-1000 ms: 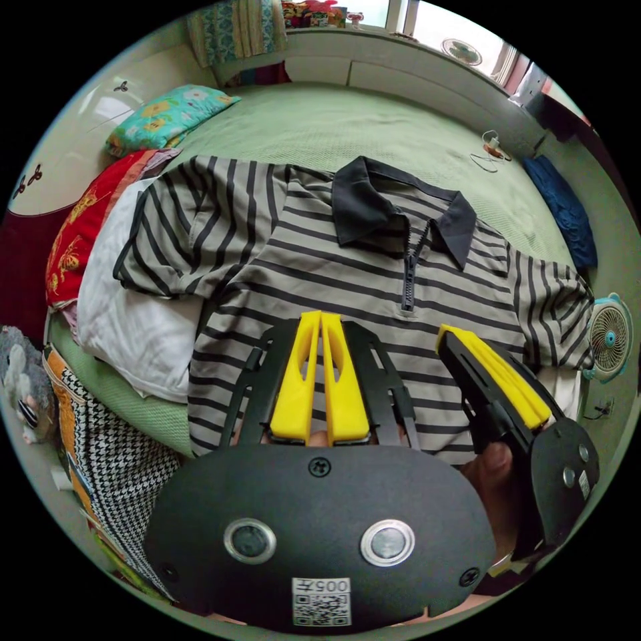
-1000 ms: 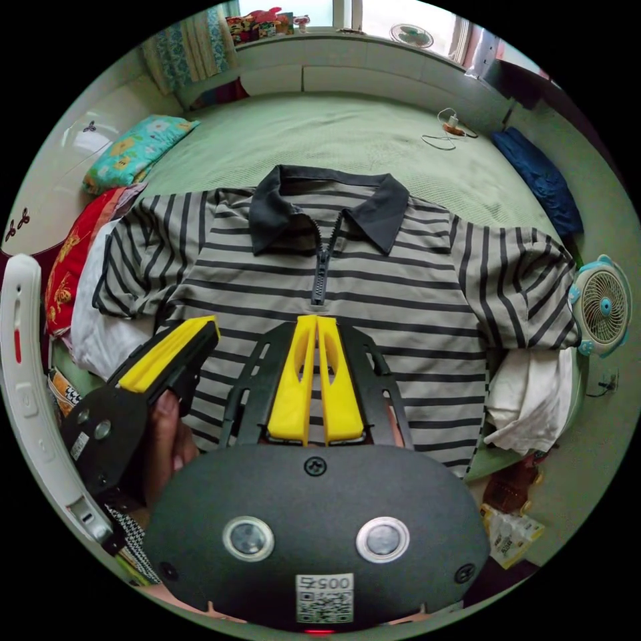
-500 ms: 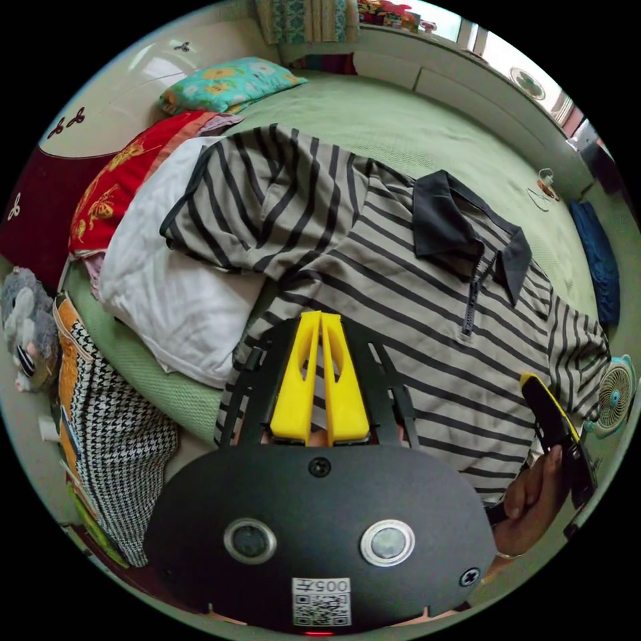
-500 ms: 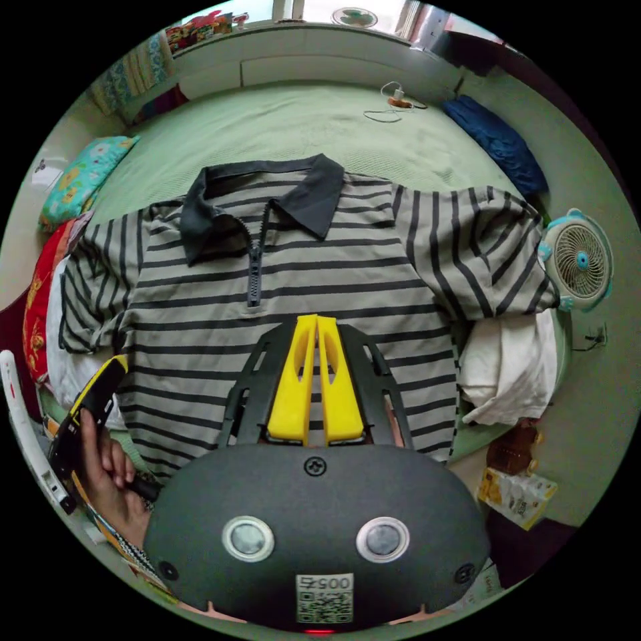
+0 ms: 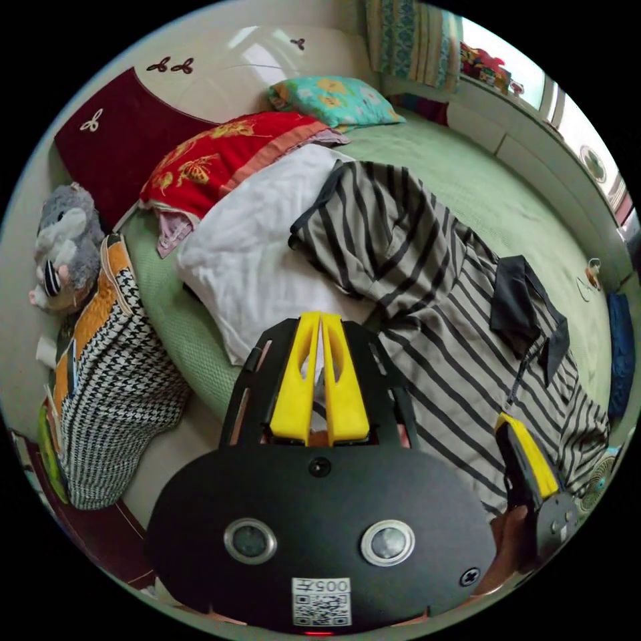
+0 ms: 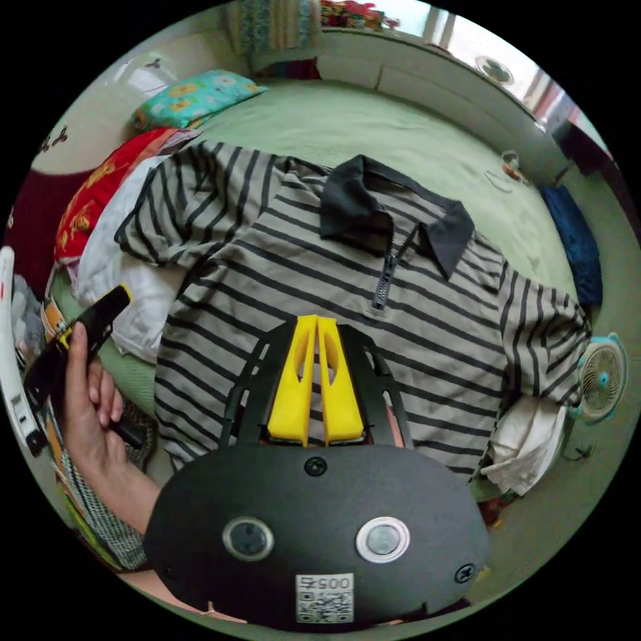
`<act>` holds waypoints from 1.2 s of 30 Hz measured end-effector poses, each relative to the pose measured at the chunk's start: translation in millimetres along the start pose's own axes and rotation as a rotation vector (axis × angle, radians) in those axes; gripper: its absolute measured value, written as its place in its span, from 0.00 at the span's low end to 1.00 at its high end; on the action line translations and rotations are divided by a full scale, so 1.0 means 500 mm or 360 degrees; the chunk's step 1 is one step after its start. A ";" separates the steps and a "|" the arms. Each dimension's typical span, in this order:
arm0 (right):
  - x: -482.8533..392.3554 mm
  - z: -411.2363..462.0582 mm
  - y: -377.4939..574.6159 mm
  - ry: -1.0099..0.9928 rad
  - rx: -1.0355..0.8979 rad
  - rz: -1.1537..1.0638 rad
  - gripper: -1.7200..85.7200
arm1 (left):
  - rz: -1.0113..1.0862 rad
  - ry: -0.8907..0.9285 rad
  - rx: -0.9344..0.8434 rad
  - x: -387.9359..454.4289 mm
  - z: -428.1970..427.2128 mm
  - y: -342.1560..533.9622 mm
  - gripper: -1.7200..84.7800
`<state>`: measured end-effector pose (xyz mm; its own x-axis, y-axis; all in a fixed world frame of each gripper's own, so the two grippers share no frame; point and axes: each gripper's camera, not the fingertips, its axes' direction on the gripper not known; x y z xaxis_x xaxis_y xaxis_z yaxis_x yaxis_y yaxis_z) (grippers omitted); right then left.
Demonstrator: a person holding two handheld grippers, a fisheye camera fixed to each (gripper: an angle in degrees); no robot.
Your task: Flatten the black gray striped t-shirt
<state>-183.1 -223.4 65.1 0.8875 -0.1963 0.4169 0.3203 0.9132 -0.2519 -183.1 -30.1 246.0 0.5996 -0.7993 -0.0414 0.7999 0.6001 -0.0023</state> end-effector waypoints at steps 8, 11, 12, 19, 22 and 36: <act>-0.071 0.010 -0.003 0.0057 -0.0059 -0.0199 0.00 | -0.0062 0.0016 0.0001 -0.056 -0.044 0.001 0.01; -0.094 -0.007 0.005 -0.0001 0.0004 -0.0296 0.00 | -0.0062 0.0050 -0.0026 -0.072 -0.052 -0.001 0.01; -0.103 -0.014 0.009 -0.0009 0.0030 -0.0334 0.00 | -0.0065 0.0049 -0.0025 -0.075 -0.055 -0.001 0.01; -0.123 -0.041 0.026 -0.0145 0.0099 -0.0438 0.00 | -0.0069 0.0061 -0.0038 -0.105 -0.082 -0.001 0.01; -0.113 -0.052 0.030 -0.0220 0.0121 -0.0431 0.00 | -0.0053 0.0072 -0.0039 -0.115 -0.095 -0.002 0.01; -0.044 -0.098 0.065 -0.0287 0.0340 -0.0301 0.00 | 0.0079 -0.0011 0.0136 -0.141 -0.175 0.011 0.01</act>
<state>-176.1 -207.0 5.1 0.7402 -0.3205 0.5911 0.3799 0.9247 0.0256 -223.3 32.2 161.3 0.6384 -0.7690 -0.0325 0.7684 0.6343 0.0850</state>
